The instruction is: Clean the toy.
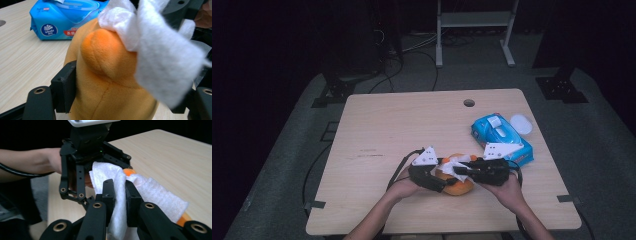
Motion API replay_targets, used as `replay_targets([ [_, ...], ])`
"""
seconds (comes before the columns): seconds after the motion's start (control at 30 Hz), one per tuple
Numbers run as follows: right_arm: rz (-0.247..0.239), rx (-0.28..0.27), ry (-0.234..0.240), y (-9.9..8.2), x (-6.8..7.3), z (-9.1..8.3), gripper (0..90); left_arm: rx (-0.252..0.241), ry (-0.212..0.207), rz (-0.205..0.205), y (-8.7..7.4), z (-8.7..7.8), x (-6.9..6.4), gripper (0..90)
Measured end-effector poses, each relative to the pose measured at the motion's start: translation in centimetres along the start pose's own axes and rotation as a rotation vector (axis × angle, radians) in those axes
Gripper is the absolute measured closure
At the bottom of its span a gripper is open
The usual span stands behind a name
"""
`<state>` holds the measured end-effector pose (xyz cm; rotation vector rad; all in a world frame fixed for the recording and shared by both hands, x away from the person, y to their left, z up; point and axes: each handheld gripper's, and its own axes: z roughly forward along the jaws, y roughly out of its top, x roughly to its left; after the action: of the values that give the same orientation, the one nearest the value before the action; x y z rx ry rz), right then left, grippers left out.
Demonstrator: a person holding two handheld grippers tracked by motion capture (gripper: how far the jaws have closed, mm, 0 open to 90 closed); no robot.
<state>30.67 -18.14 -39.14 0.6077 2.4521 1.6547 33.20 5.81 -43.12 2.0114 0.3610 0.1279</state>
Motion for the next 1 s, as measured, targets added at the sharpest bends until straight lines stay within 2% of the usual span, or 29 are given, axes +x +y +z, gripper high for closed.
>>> replay_targets([
  [0.2,0.002,-0.009,-0.055,-0.2,-0.8,-0.7,80.6,-0.007,0.001,-0.012,-0.1,-0.1,0.3,28.1],
  [0.3,0.016,-0.009,-0.109,-0.9,-1.4,-1.8,80.6,-0.007,-0.002,-0.018,-0.2,-0.3,0.5,28.1],
  [0.4,0.035,-0.002,-0.142,-1.8,-1.7,-2.7,80.6,-0.014,-0.004,-0.039,-0.3,-0.3,0.8,28.1],
  [0.53,0.037,-0.006,-0.151,-2.7,-1.3,-3.1,80.6,-0.021,0.006,-0.057,-0.2,-0.1,0.8,28.4],
  [0.67,0.015,-0.007,-0.125,-2.3,-0.5,-2.4,80.7,-0.024,0.024,-0.085,-0.1,0.0,0.8,28.7],
  [0.77,-0.012,-0.001,-0.103,-1.6,0.1,-1.4,80.7,-0.020,0.033,-0.085,0.0,0.2,0.6,28.8],
  [0.87,-0.037,0.006,-0.084,-0.9,0.6,-0.5,80.7,-0.016,0.034,-0.054,0.1,0.4,0.0,28.6],
  [1.0,-0.064,0.013,-0.100,0.0,0.6,-0.1,80.9,-0.019,0.030,-0.055,-0.1,0.2,0.2,28.9],
])
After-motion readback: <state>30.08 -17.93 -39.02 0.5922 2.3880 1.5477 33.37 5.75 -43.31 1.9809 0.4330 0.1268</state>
